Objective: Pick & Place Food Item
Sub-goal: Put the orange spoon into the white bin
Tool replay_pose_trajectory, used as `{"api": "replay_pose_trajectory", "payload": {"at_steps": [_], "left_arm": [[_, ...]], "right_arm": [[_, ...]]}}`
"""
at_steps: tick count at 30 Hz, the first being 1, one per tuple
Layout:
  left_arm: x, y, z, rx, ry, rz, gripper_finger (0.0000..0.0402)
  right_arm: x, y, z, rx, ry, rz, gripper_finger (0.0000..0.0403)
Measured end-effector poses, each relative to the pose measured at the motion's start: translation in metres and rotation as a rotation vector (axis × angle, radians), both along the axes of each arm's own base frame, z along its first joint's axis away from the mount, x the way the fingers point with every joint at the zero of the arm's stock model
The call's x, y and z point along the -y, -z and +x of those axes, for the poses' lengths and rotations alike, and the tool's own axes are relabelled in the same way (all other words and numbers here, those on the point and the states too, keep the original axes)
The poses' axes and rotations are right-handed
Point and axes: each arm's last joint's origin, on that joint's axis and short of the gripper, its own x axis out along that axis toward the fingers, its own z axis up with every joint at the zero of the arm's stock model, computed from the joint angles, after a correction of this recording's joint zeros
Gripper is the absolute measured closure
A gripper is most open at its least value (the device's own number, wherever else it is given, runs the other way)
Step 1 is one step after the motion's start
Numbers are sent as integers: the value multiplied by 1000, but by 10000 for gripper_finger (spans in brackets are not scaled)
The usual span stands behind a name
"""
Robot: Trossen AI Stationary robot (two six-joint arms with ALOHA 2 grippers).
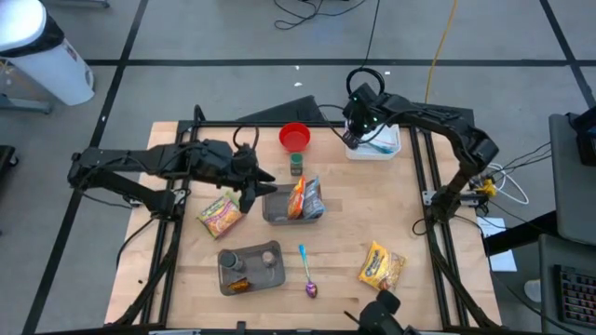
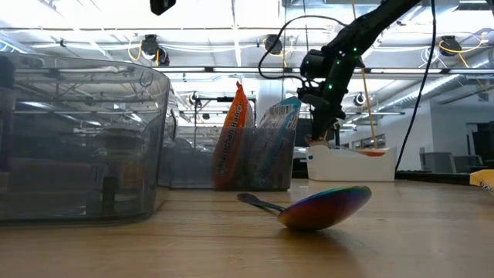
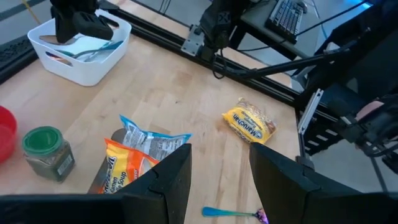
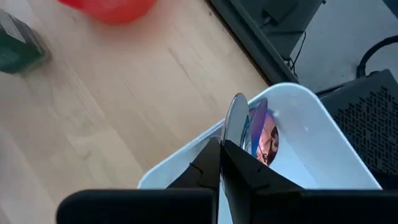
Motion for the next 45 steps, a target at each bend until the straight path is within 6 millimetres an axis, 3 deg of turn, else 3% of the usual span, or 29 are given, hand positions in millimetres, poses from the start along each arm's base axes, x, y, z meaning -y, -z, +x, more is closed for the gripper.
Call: {"api": "replay_pose_trajectory", "payload": {"at_steps": [11,25,45], "left_arm": [[-7,0,0,1,3,-2,234],[-6,0,0,1,30,-3,234],[-6,0,0,1,30,-6,234]], "right_arm": [[12,2,-11,8,41,-12,403],[2,43,-20,64,162,100,403],[5,43,-17,118,200,87,387]]}}
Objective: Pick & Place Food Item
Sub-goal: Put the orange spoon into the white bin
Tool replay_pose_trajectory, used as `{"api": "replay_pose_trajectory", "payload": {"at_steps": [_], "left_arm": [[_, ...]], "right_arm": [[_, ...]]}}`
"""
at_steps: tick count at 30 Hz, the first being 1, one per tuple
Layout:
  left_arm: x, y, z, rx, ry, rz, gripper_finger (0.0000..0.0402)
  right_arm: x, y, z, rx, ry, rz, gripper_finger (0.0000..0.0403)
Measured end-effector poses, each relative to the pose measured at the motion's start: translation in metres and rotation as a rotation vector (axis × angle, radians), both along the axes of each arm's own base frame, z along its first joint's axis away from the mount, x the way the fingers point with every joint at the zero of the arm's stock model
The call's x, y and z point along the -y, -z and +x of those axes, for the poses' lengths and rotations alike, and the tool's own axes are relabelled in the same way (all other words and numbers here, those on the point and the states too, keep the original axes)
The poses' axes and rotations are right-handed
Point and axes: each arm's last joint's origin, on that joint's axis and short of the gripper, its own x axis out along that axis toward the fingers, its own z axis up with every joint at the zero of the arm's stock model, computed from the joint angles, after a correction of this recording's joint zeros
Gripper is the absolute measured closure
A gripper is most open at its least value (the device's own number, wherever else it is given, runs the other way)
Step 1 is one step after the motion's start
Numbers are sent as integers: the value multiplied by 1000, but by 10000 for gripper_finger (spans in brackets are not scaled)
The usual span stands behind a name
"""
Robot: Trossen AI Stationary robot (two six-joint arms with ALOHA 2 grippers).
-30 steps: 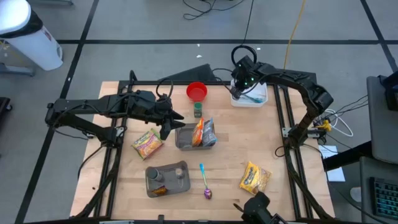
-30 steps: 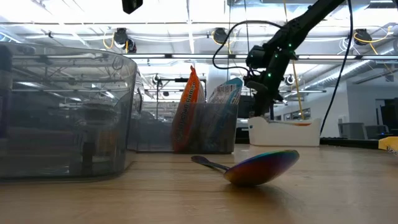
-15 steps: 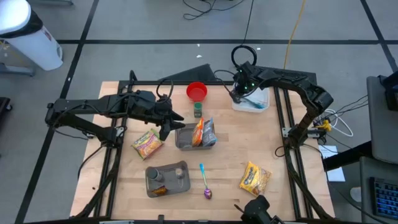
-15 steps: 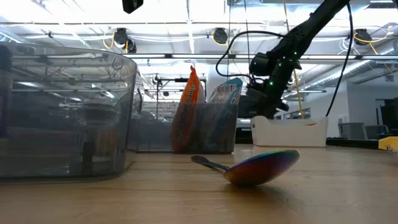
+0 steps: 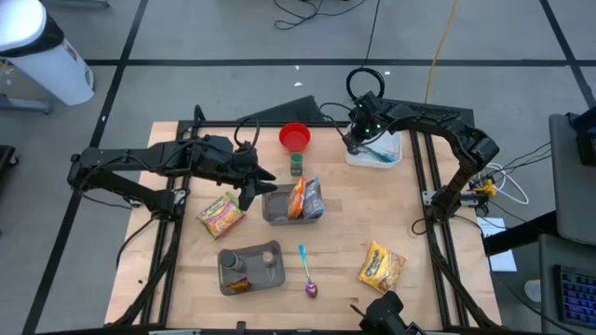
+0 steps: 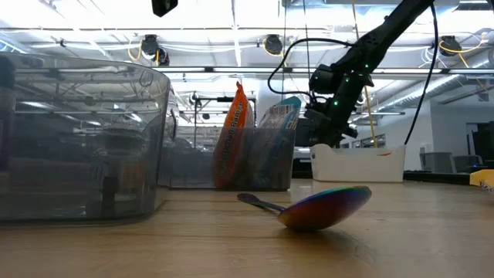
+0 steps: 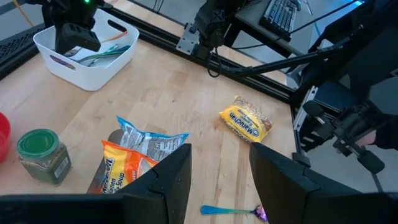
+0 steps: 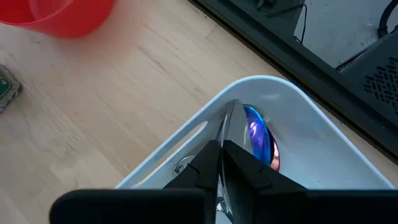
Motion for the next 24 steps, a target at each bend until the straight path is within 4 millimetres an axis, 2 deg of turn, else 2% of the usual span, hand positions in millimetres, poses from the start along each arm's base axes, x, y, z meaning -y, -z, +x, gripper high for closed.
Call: {"api": "replay_pose_trajectory", "payload": {"at_steps": [5,13,18,24], "left_arm": [[0,0,0,0,0,0,234],[0,0,0,0,-1,0,234],[0,0,0,1,-1,2,234],[0,0,0,2,-2,4,234]], "right_arm": [[0,0,0,1,0,-1,362],[0,-2,0,6,7,-1,298],[-2,-11,-1,45,28,-22,276],[-5,-31,-4,109,41,-76,271]]}}
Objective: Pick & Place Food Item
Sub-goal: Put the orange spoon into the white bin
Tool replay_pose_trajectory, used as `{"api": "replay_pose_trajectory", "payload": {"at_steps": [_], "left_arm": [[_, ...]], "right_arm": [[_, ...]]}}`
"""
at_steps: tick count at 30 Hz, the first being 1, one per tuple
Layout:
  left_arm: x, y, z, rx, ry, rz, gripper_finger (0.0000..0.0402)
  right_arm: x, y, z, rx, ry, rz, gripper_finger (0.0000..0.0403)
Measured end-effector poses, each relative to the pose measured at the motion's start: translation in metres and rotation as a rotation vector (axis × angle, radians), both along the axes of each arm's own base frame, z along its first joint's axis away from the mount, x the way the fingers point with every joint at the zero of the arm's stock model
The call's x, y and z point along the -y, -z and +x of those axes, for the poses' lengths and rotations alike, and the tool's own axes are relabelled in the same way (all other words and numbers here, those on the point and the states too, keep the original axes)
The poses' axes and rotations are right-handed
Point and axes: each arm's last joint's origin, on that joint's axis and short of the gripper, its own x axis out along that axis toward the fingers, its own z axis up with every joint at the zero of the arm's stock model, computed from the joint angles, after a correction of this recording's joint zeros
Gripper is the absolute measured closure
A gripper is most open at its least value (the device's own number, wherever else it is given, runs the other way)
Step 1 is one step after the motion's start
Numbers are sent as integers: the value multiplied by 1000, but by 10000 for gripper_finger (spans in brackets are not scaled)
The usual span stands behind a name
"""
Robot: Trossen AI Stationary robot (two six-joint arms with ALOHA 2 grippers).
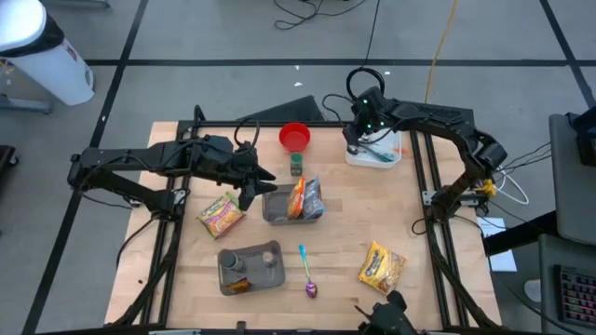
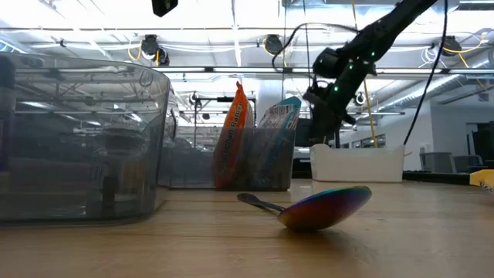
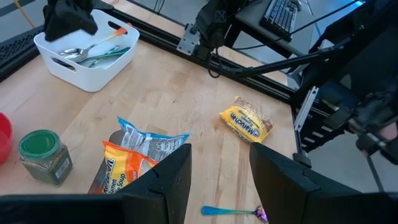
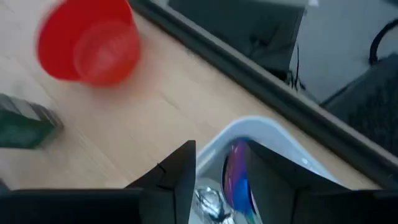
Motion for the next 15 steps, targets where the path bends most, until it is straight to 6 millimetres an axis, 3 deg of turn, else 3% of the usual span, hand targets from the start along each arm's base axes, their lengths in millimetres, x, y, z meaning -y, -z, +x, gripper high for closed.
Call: {"api": "replay_pose_trajectory", "payload": {"at_steps": [7,15], "left_arm": [[-5,-7,-10,31,-19,0,234],[-12,-53,-46,217,-42,32,234]], "right_arm": [[-14,-37,-10,135,-47,-42,264],[-40,-90,-24,458,-93,22,219]]}}
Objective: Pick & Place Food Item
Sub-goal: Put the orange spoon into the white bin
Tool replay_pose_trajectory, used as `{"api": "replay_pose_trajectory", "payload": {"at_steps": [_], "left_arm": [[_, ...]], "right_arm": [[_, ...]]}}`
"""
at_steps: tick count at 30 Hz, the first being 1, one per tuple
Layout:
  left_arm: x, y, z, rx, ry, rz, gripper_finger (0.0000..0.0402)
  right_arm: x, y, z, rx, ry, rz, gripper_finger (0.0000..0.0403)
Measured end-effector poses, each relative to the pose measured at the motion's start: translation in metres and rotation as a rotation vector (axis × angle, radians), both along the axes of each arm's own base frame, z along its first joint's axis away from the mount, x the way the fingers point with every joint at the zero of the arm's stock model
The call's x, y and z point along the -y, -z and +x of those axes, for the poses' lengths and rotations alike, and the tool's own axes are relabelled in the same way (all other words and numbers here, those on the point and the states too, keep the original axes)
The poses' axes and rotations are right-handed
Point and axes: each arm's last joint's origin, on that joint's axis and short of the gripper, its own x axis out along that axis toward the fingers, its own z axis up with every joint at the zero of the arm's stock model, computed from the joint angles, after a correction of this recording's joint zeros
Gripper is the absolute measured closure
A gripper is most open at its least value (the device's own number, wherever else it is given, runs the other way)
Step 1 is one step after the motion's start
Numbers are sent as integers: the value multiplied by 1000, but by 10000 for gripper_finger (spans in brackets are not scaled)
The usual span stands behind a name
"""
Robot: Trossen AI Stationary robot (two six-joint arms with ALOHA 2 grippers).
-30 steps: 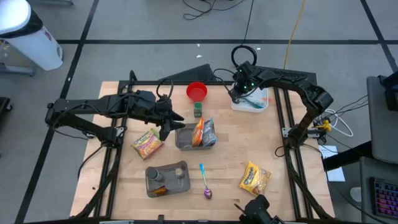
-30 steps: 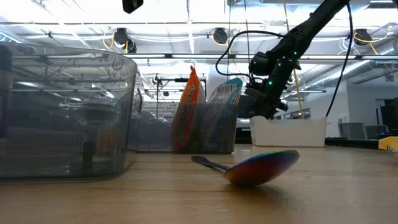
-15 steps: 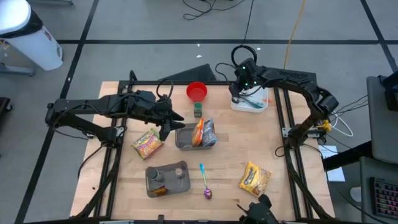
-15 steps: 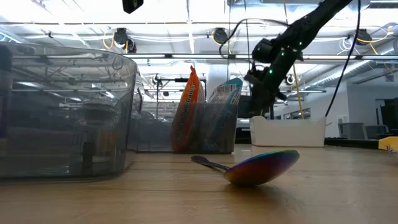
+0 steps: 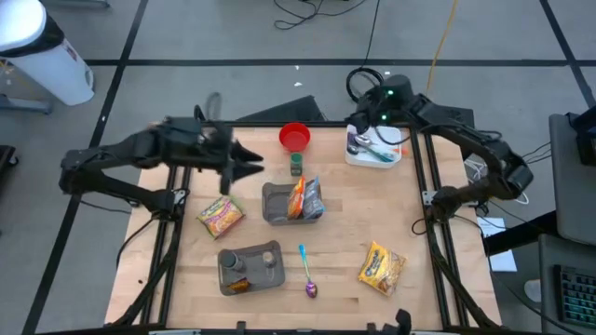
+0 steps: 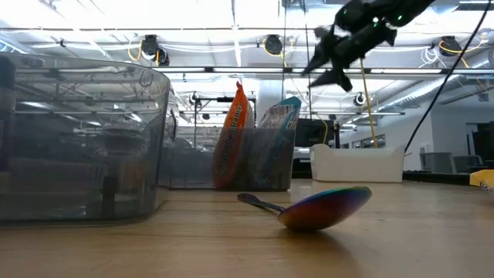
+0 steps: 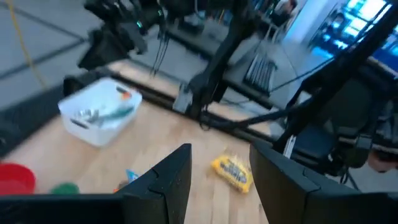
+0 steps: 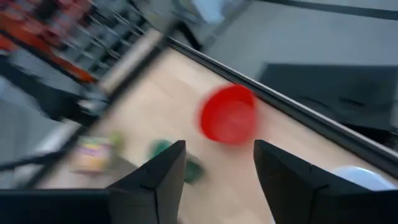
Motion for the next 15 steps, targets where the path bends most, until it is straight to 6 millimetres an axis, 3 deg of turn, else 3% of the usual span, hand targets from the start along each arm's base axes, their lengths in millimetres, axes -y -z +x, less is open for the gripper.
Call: {"api": "replay_pose_trajectory", "payload": {"at_steps": [4,7,15], "left_arm": [[2,-24,-26,106,8,57,234],[3,-31,-38,138,4,76,234],[8,-36,-51,170,27,63,234]], "right_arm": [[-14,-19,-7,82,-32,-11,203],[-21,-27,-13,86,-46,-76,199],[-25,-8,-19,-136,-60,-70,207]]}}
